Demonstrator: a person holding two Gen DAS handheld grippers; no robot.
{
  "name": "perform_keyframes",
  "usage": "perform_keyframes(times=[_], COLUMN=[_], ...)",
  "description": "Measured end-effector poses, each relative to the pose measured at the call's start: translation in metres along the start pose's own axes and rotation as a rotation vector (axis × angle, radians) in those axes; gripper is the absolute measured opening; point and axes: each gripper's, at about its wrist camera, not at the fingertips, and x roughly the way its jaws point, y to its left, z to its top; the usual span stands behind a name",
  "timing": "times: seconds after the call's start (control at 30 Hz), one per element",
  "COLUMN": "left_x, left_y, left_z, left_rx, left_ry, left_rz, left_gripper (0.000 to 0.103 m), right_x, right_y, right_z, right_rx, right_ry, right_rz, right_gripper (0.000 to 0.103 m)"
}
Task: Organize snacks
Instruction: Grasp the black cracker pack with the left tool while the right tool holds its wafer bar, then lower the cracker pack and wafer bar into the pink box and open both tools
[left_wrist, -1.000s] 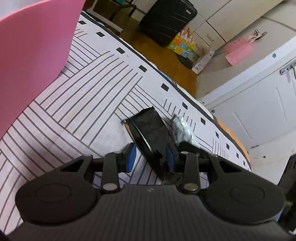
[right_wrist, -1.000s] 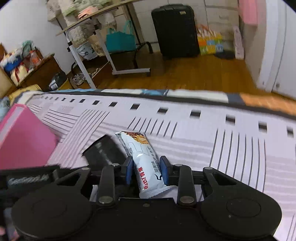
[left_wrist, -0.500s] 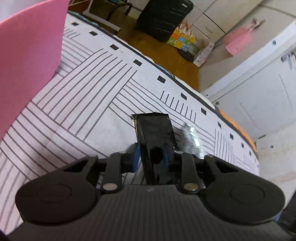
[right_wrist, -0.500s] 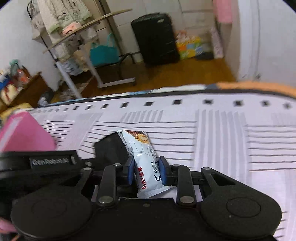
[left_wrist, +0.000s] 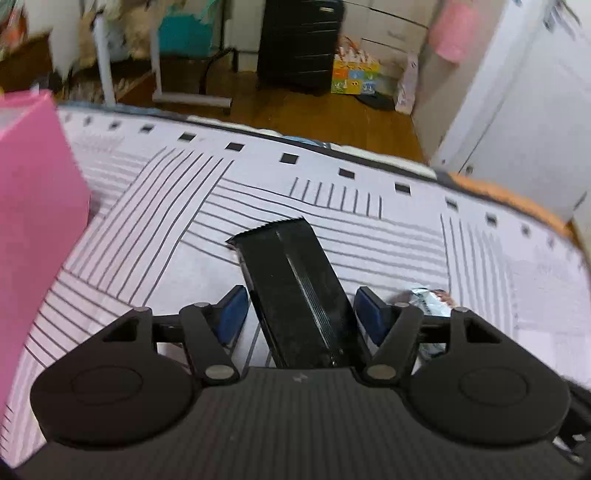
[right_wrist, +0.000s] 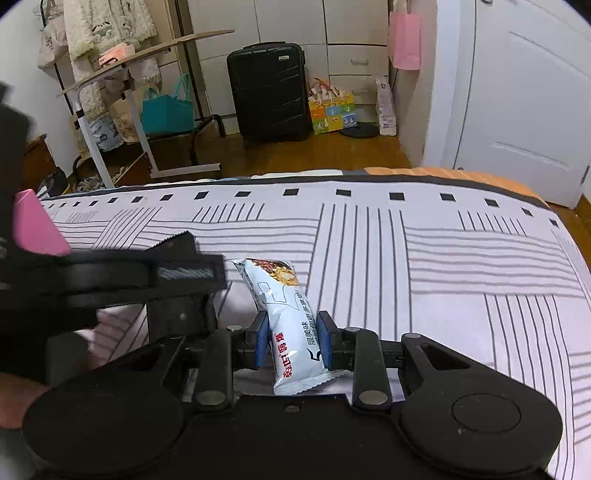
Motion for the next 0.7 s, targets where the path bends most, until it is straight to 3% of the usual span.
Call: perform_keyframes(times=[0.1,0.27,0.7], left_x=[-0.003,-0.015,-0.076], left_y=[-0.007,-0.005,0.016], left_z=[-0.009,-0.012,-0.025], left_rx=[0.061,0.071,0.135], left_ry=[-0.030,-0.021,-0.029], left_rz=[0.032,0.047,0.025], left_gripper=[0.061,0.054,0.054], right_x=[-0.005,-0.010,-0.045], right_y=[-0.006,-0.006,0.008], right_z=[-0.005,-0.010,-0.022], right_rx=[0.009,0.016,0.013], right_ry=[-0.005,-0.008,-0.008], right_rz=[0.007,0.018,0.058], right_gripper=[0.032,0.032,0.032])
